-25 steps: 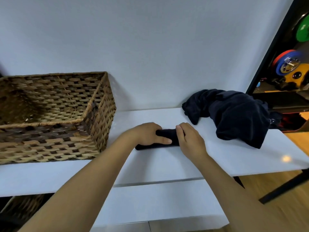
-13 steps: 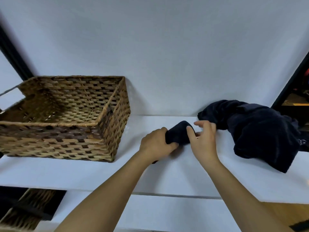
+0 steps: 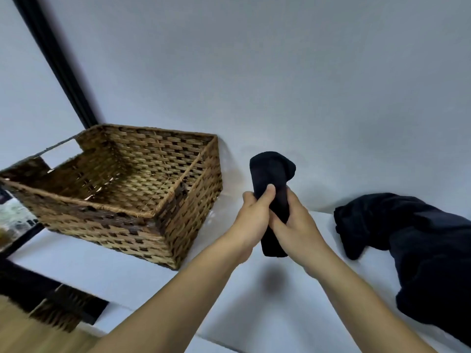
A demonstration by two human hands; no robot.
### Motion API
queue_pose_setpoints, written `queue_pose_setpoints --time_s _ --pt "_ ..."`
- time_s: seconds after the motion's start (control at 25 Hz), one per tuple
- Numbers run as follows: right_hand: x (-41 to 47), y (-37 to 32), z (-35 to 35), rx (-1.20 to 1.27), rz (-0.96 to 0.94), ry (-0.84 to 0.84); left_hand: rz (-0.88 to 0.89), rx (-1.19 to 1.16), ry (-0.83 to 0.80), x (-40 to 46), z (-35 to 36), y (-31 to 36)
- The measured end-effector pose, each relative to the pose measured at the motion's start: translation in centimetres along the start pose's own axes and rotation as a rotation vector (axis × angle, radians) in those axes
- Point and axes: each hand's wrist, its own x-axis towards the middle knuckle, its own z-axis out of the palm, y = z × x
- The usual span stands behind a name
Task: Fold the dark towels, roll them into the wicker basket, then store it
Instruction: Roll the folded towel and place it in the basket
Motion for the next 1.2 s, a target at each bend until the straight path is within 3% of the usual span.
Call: queue_pose_setpoints --time_s 0.08,0.16,0.24,0.32,0.4,0.48,0.6,0.8,1.12,1.2 --pt "0.9 -0.9 -0.7 0.111 0.058 -0.002 0.07 0.187 -0.032 -0.6 -0.8 1.8" --pt "1.9 -1.6 -1.0 0.149 0.073 0.022 0.257 0.63 0.002 -1.1 -1.9 4.0" --pt "3.1 -2.6 -1.0 0.15 0.08 0.01 0.625 1.085 0.204 -1.6 -2.8 6.2" --pt "4.5 -4.1 -1.0 0.113 0.047 -0.076 1.064 1.336 0.354 -1.8 -3.6 7.8" --pt "5.8 -6.2 -1.0 0.04 -0.024 -0.192 1.267 1.58 0.288 -1.4 -5.3 8.9" --pt "7.0 -8.2 -0.6 -0.092 -0.122 -0.293 1.217 1.779 0.244 -1.3 -7.6 10.2" --pt "8.2 -10.6 1.1 -0.424 -0.257 -0.371 1.057 1.871 0.286 -1.3 -11.5 12.2" --pt "9.6 -13.3 5.4 -1.001 -0.509 -0.251 0.831 1.786 0.389 -1.0 -16.6 14.3" --pt "13.6 -15.0 13.1 -1.283 -0.473 -0.057 0.582 1.78 0.378 2.1 -25.5 16.3" --pt "15.4 -14.9 15.6 -1.283 -0.425 -0.094 0.477 1.815 0.341 3.6 -27.6 17.0"
